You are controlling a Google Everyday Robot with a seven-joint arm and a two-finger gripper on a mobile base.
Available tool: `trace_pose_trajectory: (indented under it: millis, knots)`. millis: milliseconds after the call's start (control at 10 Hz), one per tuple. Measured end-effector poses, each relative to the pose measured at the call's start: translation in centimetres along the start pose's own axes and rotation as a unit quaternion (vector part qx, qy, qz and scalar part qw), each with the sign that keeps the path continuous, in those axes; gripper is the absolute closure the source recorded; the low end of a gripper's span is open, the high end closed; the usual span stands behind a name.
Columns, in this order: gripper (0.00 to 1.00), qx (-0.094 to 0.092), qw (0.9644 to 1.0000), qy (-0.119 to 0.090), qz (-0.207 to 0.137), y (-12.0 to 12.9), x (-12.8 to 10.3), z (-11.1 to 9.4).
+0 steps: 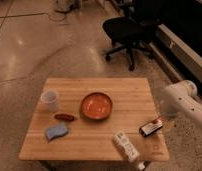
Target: Place the eraser on the white sponge
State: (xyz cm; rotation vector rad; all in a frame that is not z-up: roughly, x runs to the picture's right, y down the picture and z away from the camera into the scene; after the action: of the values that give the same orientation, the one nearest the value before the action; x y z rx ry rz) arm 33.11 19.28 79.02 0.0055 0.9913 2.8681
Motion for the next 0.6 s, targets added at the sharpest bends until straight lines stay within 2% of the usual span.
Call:
trace_pose_trajectory:
  millis: [100, 300, 600]
  knots:
    - [0.25, 0.002, 0.9999, 0.009, -0.005, -0.1, 0.5, 1.0]
    - [0.25, -0.007, 0.9995, 0.028, -0.012, 0.3, 1.1, 2.5]
    - [0.25, -0.016, 0.9991, 0.034, -0.016, 1.0, 1.5, 3.0]
